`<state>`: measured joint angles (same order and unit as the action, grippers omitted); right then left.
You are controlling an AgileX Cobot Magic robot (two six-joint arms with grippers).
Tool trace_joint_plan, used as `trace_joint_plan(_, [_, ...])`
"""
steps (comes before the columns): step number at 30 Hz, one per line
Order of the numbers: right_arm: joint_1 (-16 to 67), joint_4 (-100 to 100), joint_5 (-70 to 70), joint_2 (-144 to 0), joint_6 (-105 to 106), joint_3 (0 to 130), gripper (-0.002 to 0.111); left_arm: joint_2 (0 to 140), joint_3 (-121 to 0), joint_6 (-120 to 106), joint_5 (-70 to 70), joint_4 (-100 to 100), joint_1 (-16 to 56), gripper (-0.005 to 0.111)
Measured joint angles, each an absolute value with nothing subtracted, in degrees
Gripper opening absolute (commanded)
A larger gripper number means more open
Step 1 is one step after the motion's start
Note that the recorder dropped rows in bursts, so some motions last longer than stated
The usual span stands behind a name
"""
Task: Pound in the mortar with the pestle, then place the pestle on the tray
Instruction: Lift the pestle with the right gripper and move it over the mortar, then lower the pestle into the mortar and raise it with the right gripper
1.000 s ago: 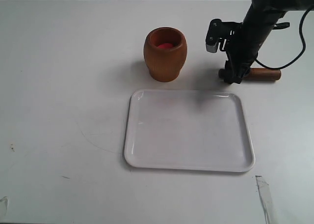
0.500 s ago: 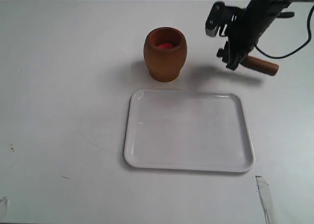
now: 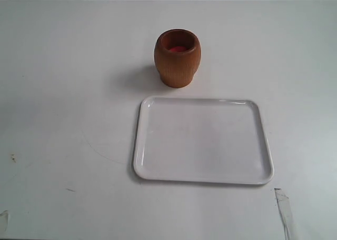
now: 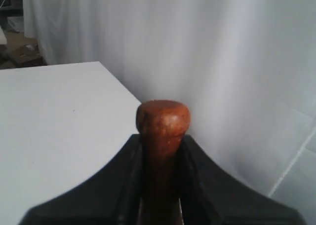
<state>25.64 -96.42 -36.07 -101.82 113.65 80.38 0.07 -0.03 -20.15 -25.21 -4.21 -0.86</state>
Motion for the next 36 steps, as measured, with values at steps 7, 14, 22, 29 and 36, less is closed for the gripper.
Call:
trace_joint_plan(7, [30.63,-98.62,-28.77,-103.36,120.45,75.00,0.000,0.07,-0.03,-20.15,-25.21,-4.21,-0.86,0.000])
trace_joint_plan(14, [33.77,-98.99,-5.87,-103.44,117.26,75.00,0.000,0.07,-0.03,-20.15,-25.21,-4.21,-0.86,0.000])
trace_joint_plan(22, [34.54,-99.89,-14.38,-103.10,106.95,75.00,0.000,0.07,-0.03,-20.15,-25.21,-4.21,-0.86,0.000])
trace_joint_plan(29, [34.67,-99.62,-42.84,-102.49,87.30,74.62,0.000,0.07,-0.03,-20.15,-25.21,-4.21,-0.86,0.000])
trace_joint_plan(36, [35.16,-61.94,-35.47,-99.99,55.43,74.11,0.000,0.07,-0.03,-20.15,-25.21,-4.21,-0.86,0.000])
